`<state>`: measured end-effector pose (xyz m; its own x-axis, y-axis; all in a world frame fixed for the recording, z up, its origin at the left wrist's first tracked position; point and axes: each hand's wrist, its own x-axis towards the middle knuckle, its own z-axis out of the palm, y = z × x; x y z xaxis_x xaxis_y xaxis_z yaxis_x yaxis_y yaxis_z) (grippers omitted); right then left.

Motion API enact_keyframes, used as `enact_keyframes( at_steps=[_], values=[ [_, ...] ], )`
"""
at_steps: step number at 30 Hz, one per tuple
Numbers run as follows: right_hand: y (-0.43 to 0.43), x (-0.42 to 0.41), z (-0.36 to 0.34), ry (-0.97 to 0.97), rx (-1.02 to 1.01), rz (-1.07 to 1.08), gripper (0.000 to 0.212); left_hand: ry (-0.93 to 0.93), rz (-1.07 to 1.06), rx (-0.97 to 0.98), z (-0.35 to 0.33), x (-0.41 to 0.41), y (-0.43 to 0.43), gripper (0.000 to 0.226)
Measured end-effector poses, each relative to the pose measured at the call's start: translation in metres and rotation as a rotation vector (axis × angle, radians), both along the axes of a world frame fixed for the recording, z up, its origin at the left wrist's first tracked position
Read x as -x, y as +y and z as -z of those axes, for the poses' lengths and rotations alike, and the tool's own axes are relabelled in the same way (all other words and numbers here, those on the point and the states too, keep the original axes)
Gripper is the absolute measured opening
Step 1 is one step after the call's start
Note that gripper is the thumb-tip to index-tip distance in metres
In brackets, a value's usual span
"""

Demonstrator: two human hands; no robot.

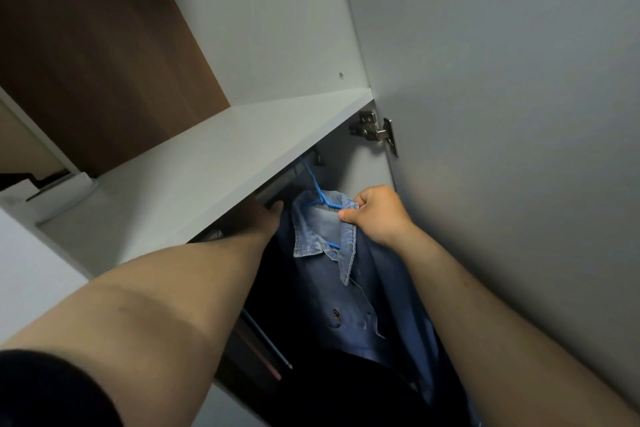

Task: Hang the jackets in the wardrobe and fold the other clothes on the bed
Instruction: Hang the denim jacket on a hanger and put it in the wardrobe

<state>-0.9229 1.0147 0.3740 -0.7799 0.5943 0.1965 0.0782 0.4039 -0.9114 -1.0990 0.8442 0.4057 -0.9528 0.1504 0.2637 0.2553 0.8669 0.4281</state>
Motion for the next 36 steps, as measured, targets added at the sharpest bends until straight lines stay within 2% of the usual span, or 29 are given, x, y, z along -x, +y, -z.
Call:
enact_keyframes(
  at_steps=[3, 6, 9, 15, 20, 24, 30, 36],
  values=[
    [0.002, 0.009, 0.002, -0.001, 0.008, -0.007, 0.041, -0.013, 0.035, -0.079, -0.001, -0.001, -0.002, 0.1],
    [0.004, 0.018, 0.001, 0.0, 0.0, -0.005, 0.048, 0.03, 0.03, -0.092, -0.001, -0.008, 0.001, 0.087],
    [0.005, 0.028, -0.003, 0.003, -0.029, -0.009, 0.059, 0.108, -0.013, -0.014, -0.002, -0.015, 0.0, 0.077],
    [0.01, 0.052, -0.008, -0.005, -0.051, 0.032, 0.047, 0.166, -0.001, -0.003, 0.0, -0.03, -0.001, 0.069],
    [0.008, 0.074, -0.019, -0.078, -0.182, 0.011, 0.045, 0.197, -0.007, 0.091, -0.003, -0.034, -0.004, 0.068],
    [0.009, 0.086, -0.012, -0.155, -0.155, -0.008, 0.042, 0.208, -0.015, 0.116, -0.003, -0.033, -0.006, 0.07],
    [0.013, 0.095, 0.012, -0.212, -0.145, -0.029, 0.042, 0.181, -0.06, 0.131, 0.002, -0.026, -0.004, 0.075],
    [0.021, 0.097, 0.021, -0.207, -0.196, -0.021, 0.045, 0.273, -0.075, 0.182, 0.006, -0.021, -0.005, 0.068]
  ],
)
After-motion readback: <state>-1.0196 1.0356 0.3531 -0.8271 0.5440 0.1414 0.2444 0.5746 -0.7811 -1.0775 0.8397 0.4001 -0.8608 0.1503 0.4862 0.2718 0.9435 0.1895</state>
